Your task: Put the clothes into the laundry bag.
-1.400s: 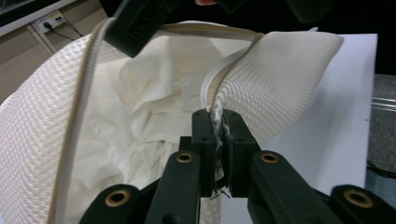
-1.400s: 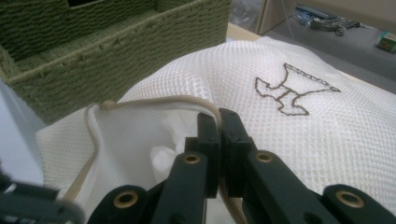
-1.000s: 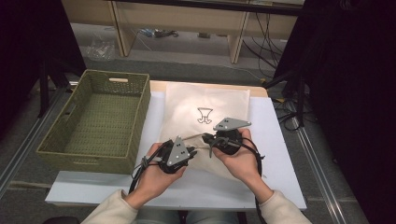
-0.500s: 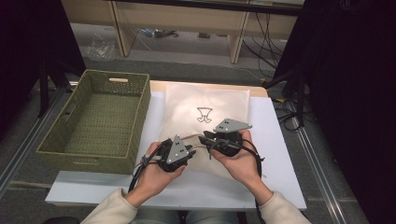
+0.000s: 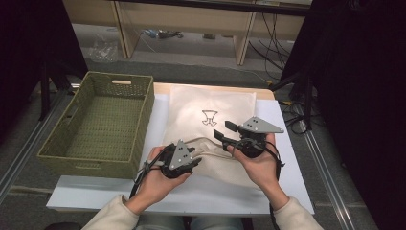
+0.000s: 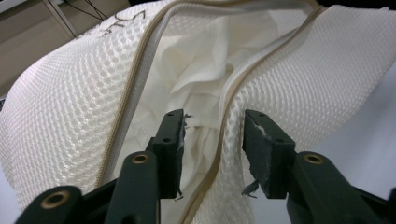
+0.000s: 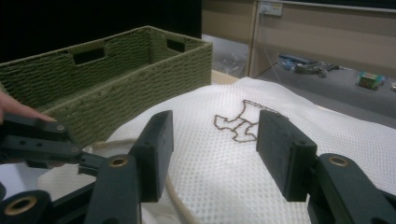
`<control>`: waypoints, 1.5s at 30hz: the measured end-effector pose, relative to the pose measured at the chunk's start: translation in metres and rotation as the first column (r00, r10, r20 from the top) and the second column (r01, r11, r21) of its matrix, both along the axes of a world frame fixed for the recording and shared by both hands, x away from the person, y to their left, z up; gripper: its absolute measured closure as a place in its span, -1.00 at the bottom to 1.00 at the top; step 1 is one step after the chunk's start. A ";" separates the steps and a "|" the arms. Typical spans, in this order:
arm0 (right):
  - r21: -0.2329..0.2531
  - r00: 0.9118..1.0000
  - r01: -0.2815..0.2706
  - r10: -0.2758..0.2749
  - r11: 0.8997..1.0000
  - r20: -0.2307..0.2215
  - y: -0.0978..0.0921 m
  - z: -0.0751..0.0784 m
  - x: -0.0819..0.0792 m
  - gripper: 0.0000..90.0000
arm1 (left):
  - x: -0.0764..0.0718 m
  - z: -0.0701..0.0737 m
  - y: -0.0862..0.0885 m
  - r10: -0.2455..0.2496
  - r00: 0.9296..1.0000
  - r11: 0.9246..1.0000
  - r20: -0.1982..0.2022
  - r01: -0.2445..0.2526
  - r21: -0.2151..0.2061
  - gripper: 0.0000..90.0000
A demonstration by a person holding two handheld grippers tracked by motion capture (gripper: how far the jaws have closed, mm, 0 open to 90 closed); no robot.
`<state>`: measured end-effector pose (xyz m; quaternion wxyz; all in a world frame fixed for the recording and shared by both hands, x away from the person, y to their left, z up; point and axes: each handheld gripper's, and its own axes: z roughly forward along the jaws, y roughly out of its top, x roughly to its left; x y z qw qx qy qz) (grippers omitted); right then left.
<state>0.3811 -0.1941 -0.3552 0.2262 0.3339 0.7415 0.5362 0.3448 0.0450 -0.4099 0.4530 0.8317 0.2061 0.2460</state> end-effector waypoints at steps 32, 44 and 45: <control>-0.038 0.998 0.061 -0.061 0.997 -0.013 -0.012 -0.009 0.004 0.02 | -0.019 0.013 0.057 0.135 0.990 0.980 0.033 -0.129 -0.150 -0.25; -0.020 0.997 0.066 -0.066 0.998 -0.028 -0.019 -0.012 0.003 0.02 | -0.020 0.010 0.080 0.176 0.984 0.969 0.037 -0.167 -0.183 -0.35; -0.013 0.997 0.068 -0.069 0.998 -0.035 -0.020 -0.012 0.002 0.02 | -0.020 0.010 0.081 0.183 0.983 0.967 0.037 -0.173 -0.187 -0.36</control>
